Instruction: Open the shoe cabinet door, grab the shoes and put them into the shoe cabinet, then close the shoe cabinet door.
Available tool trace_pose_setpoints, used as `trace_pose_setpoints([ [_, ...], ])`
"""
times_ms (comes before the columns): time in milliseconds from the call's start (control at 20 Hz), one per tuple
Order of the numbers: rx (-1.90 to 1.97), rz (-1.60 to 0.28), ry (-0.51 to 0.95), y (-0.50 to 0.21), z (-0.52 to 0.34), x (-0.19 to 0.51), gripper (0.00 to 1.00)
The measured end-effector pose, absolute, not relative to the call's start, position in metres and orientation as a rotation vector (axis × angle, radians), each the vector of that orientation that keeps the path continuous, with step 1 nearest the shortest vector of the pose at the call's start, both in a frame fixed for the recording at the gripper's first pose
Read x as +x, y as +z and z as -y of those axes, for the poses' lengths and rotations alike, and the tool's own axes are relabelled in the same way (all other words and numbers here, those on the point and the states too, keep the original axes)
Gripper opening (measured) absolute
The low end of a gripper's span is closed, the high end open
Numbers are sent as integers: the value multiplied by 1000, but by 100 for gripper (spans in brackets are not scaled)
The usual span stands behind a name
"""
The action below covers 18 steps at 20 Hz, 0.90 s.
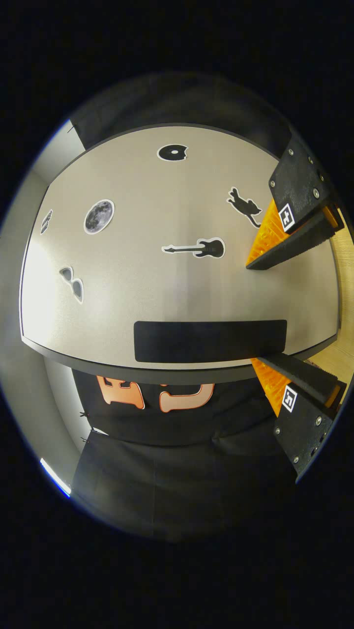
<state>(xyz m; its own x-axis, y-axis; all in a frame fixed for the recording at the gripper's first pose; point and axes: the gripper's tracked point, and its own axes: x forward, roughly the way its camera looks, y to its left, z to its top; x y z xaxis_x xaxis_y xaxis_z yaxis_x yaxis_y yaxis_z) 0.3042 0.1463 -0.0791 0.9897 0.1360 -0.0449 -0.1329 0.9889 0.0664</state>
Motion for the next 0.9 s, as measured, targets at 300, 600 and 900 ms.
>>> trace_pose_setpoints([
  [300,50,-48,134,-75,-145,289,98],
  [600,45,-41,115,-61,-124,225,98],
  [900,26,-42,69,-57,-87,150,97],
])
